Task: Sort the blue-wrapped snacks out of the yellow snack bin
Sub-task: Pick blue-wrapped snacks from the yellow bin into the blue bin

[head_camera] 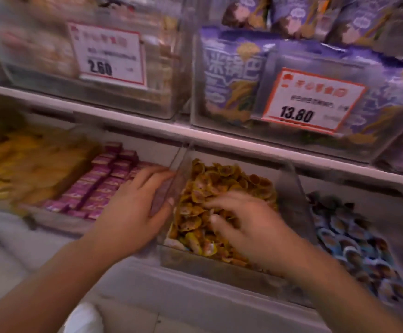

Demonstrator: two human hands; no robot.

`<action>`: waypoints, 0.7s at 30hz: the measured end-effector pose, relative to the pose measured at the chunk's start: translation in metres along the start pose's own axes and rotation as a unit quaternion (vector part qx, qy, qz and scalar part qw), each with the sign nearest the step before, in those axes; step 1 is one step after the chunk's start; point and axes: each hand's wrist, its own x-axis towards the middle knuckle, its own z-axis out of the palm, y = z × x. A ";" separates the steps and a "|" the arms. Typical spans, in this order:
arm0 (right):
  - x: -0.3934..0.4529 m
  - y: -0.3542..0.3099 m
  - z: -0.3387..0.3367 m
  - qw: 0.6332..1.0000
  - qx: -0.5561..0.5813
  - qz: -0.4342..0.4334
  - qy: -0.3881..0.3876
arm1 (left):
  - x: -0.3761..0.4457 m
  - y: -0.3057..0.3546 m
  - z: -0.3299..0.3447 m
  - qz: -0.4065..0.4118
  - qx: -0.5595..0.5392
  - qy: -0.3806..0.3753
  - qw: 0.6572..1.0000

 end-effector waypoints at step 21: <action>0.042 0.077 -0.001 0.927 -0.315 0.075 -0.191 | -0.007 -0.017 -0.003 0.005 -0.063 -0.057 0.996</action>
